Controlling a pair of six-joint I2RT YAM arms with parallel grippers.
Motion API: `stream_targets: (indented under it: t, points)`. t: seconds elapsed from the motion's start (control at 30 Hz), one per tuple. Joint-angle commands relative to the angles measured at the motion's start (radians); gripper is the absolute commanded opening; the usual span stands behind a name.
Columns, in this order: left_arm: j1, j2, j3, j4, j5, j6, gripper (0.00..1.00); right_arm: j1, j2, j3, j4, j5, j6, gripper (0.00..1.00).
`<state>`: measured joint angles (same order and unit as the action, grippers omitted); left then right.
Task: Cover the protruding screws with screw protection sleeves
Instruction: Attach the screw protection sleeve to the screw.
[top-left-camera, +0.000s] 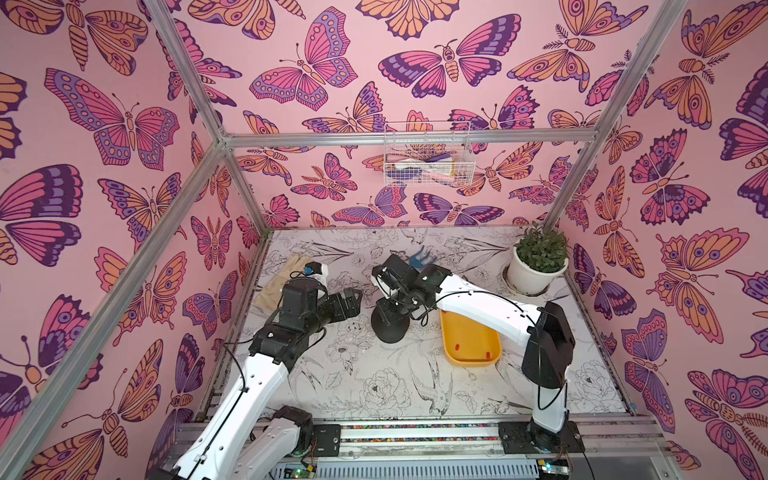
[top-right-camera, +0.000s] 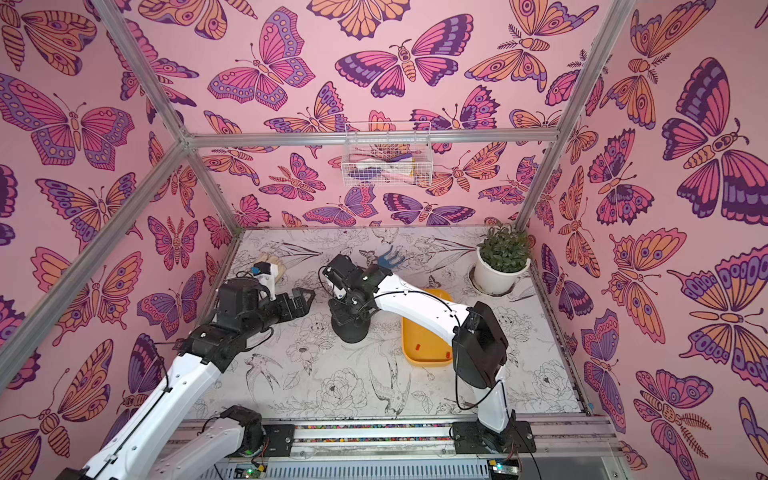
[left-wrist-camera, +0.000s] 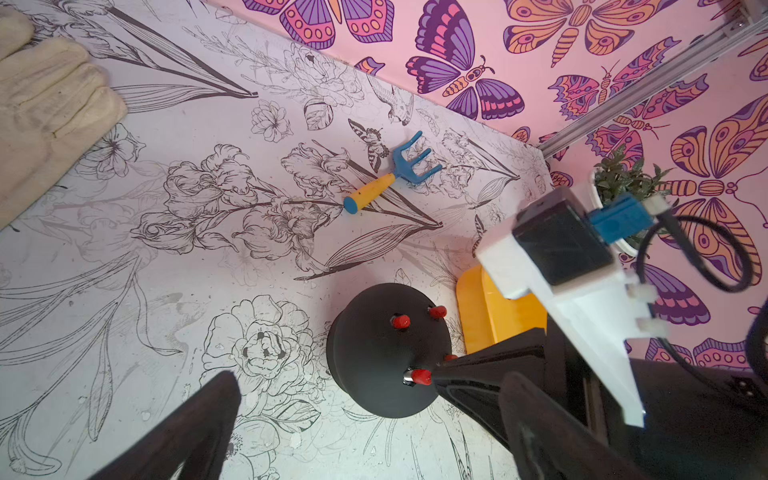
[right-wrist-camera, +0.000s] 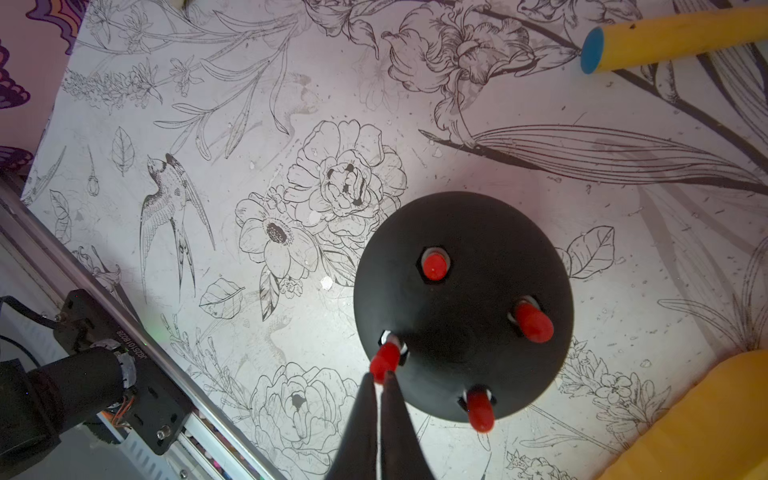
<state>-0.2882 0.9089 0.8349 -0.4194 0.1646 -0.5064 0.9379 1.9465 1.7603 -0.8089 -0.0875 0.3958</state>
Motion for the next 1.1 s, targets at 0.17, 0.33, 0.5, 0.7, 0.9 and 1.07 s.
stream_targets:
  t: [0.17, 0.33, 0.5, 0.7, 0.9, 1.07]
  points:
    - [0.006, -0.014, -0.018, -0.001, -0.005, 0.007, 1.00, 0.008, -0.010, 0.021, -0.021, -0.004, 0.009, 0.08]
    - [0.006, -0.015, -0.019, -0.001, -0.007, 0.008, 1.00, 0.007, -0.007, 0.019, -0.018, -0.002, 0.009, 0.08]
    - [0.006, -0.013, -0.017, -0.002, -0.008, 0.008, 1.00, 0.007, -0.004, 0.016, -0.016, -0.001, 0.009, 0.08]
    - [0.006, -0.014, -0.017, -0.002, -0.008, 0.008, 1.00, 0.007, -0.001, 0.018, -0.016, 0.001, 0.009, 0.08]
    - [0.006, -0.013, -0.017, -0.002, -0.010, 0.008, 1.00, 0.007, 0.006, 0.018, -0.018, 0.001, 0.009, 0.08]
    - [0.006, -0.014, -0.017, -0.001, -0.011, 0.008, 1.00, 0.007, 0.013, 0.019, -0.016, 0.000, 0.009, 0.08]
